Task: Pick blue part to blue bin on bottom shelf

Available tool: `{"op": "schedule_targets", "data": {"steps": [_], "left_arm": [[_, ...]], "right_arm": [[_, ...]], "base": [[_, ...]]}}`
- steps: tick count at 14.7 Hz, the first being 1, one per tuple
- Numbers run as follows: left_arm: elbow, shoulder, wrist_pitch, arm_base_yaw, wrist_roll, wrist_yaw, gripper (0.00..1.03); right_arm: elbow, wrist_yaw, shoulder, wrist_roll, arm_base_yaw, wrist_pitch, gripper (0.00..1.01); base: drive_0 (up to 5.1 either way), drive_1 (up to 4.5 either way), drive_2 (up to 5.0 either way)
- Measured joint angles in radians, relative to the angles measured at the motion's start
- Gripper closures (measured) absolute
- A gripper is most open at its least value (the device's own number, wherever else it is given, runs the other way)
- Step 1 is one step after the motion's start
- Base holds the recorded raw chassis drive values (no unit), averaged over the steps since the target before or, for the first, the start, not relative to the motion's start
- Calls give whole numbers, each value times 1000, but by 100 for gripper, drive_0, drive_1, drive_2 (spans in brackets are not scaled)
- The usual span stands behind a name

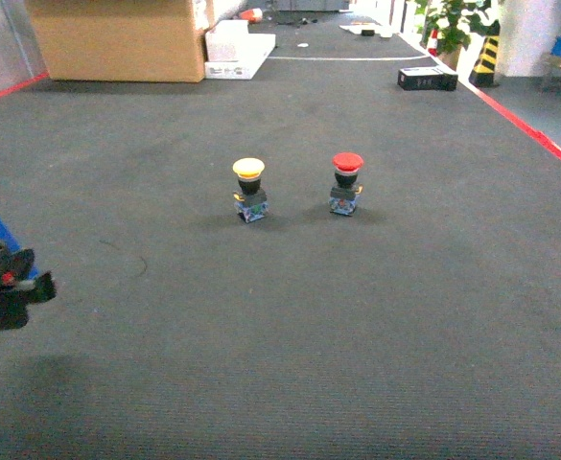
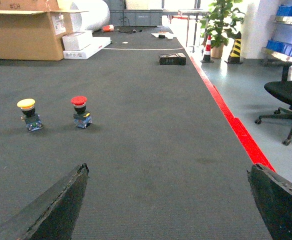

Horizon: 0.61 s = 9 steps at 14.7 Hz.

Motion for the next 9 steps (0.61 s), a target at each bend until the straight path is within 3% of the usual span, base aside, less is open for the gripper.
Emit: {"op": "schedule_targets", "data": {"steps": [3,9], "left_arm": [[-97,-372,-190,-27,6,-53,59],[-97,-614,-342,-39,4,-91,59]], "right_arm": [[0,0,0,0,0,0,3],[0,0,0,0,0,0,3]], "base": [[0,0,0],[0,0,0]]}}
